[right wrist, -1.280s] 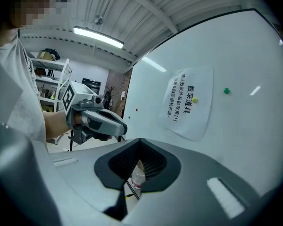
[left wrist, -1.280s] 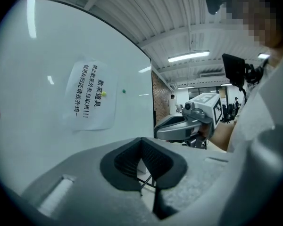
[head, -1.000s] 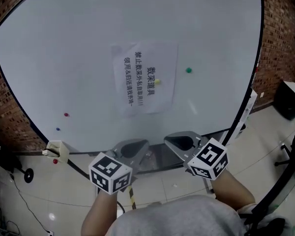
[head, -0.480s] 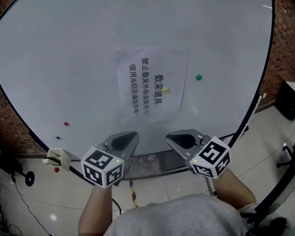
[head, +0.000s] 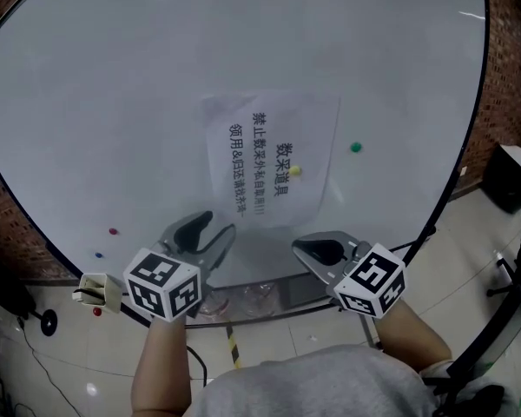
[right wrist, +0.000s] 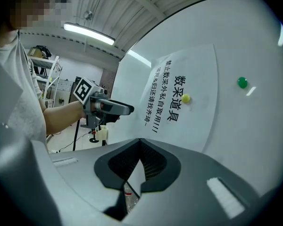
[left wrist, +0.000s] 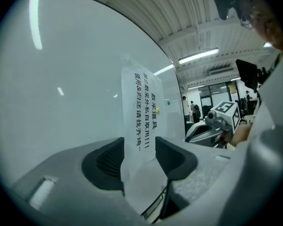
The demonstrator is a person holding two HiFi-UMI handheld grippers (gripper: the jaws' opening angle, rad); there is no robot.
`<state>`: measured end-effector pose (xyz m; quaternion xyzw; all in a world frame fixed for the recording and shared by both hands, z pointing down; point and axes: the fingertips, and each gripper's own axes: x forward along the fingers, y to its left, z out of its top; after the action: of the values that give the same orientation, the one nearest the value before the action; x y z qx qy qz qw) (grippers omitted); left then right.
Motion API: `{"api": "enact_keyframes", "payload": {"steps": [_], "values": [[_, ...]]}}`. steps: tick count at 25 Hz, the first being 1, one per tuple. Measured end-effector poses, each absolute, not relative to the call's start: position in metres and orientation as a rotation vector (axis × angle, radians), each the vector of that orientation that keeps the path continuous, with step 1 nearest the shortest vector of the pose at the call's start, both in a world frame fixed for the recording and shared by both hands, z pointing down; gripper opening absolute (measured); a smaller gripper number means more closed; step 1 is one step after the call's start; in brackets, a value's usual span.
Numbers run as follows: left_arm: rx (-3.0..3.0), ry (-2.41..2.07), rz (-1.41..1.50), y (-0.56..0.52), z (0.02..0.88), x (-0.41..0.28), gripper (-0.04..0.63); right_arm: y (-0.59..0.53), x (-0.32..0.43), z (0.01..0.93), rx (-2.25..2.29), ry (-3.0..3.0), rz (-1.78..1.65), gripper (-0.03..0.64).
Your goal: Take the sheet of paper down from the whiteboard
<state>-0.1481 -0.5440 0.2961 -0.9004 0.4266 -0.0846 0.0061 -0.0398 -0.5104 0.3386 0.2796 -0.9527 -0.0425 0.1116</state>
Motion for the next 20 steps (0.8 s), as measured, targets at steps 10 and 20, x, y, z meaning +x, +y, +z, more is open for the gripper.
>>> {"api": "enact_keyframes", "payload": {"steps": [10,20], "values": [[-2.86,1.298,-0.266,-0.565,0.3,-0.144,0.201,-0.52,-0.038,0.337,0.85,-2.786,-0.124,-0.002],[-2.846,1.293,-0.311,-0.568,0.306,-0.142,0.01,-0.531,-0.036,0.336,0.881,-2.769,-0.126,-0.002]]}}
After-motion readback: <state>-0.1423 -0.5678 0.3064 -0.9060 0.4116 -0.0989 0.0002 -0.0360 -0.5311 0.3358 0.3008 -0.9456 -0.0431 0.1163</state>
